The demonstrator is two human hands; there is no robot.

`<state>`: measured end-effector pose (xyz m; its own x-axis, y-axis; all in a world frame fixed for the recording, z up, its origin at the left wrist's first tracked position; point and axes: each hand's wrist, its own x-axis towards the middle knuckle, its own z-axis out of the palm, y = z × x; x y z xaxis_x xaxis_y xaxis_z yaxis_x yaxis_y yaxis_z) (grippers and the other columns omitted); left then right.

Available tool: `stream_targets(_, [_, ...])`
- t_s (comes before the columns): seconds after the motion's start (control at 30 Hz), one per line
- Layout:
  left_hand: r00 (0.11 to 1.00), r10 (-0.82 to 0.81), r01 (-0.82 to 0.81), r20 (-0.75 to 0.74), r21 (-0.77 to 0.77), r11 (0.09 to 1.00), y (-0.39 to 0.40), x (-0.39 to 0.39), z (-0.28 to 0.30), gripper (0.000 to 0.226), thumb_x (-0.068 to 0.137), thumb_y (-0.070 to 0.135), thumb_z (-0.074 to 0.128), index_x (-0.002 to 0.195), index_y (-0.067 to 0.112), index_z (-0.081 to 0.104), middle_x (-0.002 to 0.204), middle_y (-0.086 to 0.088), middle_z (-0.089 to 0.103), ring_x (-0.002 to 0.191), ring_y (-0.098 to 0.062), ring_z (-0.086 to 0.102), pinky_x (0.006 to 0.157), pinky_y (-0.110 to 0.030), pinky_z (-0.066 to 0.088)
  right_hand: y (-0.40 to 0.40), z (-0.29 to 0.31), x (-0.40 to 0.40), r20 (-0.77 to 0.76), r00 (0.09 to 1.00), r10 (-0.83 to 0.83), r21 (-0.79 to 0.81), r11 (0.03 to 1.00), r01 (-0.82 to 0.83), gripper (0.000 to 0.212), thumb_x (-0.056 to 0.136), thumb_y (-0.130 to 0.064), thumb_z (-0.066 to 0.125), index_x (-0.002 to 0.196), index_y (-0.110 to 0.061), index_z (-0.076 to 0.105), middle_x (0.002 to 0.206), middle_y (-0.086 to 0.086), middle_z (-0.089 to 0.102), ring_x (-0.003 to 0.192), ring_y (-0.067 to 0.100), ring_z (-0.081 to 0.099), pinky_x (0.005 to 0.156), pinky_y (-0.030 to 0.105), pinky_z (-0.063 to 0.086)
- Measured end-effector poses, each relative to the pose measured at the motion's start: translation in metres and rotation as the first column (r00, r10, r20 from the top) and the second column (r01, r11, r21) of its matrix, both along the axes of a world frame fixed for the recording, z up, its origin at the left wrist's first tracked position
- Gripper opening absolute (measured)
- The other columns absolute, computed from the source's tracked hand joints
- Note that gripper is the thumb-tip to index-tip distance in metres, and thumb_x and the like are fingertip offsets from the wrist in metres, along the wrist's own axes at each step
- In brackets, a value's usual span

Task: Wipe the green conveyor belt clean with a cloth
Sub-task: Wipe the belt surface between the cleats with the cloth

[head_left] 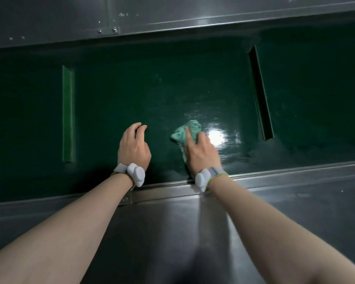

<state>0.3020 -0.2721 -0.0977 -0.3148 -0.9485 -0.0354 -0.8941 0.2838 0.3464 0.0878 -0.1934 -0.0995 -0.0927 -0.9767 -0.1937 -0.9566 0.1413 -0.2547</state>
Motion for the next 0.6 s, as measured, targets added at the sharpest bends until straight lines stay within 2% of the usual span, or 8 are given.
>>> stream_targets(0.17, [1.000,0.015,-0.015,0.009,-0.004,1.000,-0.001,-0.015,0.001,0.048,0.087,-0.003,0.051,0.135,0.003,0.057,0.141,-0.015,0.053,0.130,-0.036,0.052,0.105,-0.049,0.048,0.023,0.006,-0.112,-0.135,0.972,-0.190,0.036,0.980,0.196,0.067,0.097,-0.016,0.054,0.159,-0.012,0.028,0.113,0.023,0.046,0.092,0.041,0.052,0.066,0.046,0.050])
stream_targets(0.3, [0.999,0.044,-0.044,0.000,-0.010,0.999,-0.002,-0.016,0.004,0.050,0.086,-0.002,0.051,0.134,0.003,0.057,0.140,-0.015,0.053,0.129,-0.036,0.052,0.105,-0.048,0.048,0.033,0.007,-0.152,-0.183,0.946,-0.269,0.054,0.958,0.283,0.068,0.097,-0.008,0.050,0.160,-0.011,0.025,0.114,0.026,0.044,0.094,0.043,0.051,0.068,0.049,0.050])
stream_targets(0.43, [0.998,0.066,-0.066,0.002,-0.018,0.998,-0.006,-0.001,0.004,0.049,0.087,-0.001,0.049,0.135,0.004,0.057,0.141,-0.014,0.053,0.130,-0.035,0.052,0.104,-0.048,0.048,0.031,0.000,-0.133,-0.117,0.939,-0.323,0.034,0.944,0.328,0.066,0.099,-0.007,0.047,0.160,-0.011,0.024,0.118,0.023,0.042,0.099,0.041,0.048,0.079,0.050,0.052])
stream_targets(0.53, [0.994,0.106,-0.106,0.014,-0.032,0.994,-0.011,0.019,0.004,0.049,0.087,-0.002,0.049,0.135,0.003,0.057,0.140,-0.014,0.053,0.129,-0.035,0.052,0.103,-0.048,0.048,0.020,-0.010,-0.077,-0.091,0.969,-0.228,0.006,0.973,0.229,0.065,0.095,-0.005,0.051,0.157,-0.005,0.031,0.122,0.029,0.048,0.102,0.045,0.052,0.083,0.050,0.055])
stream_targets(0.6, [0.991,0.132,-0.131,0.029,-0.040,0.991,-0.012,0.034,0.006,0.048,0.087,-0.002,0.049,0.134,0.003,0.057,0.140,-0.015,0.053,0.128,-0.036,0.053,0.103,-0.048,0.048,0.010,-0.012,-0.026,-0.010,0.988,-0.156,0.016,0.988,0.156,0.067,0.095,-0.002,0.051,0.158,-0.005,0.029,0.128,0.031,0.047,0.108,0.046,0.053,0.084,0.050,0.056])
